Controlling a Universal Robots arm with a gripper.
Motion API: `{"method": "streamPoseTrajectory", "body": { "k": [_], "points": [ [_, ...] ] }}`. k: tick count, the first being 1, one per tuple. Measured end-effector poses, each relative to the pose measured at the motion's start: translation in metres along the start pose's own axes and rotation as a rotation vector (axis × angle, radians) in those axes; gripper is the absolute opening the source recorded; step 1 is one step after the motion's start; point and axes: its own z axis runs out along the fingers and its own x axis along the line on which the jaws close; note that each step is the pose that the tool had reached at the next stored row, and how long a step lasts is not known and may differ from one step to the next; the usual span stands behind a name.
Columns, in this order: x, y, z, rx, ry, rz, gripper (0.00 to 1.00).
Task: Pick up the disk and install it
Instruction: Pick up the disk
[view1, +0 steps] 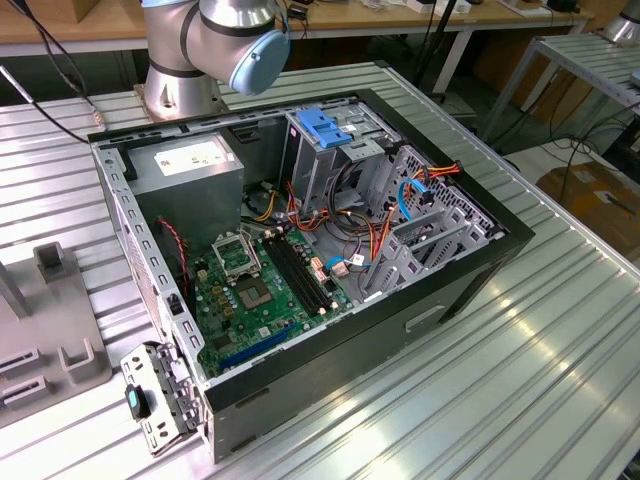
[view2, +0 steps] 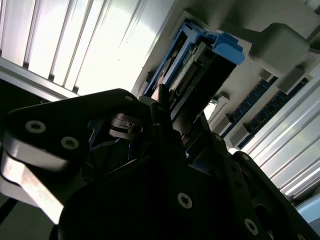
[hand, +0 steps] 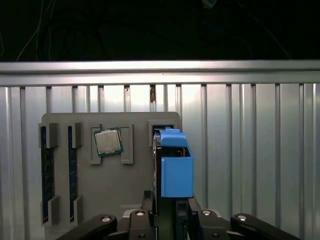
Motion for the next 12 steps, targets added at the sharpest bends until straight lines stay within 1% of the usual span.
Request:
{"method": "streamPoseTrajectory", "body": {
  "k": [4,12],
  "points": [
    [-0.0004,0.0,-0.0012,0.0,0.0054,0.0,0.35],
    [-0.0006,0.0,-0.0022,0.0003,0.0086,0.0,0.35]
  ]
}}
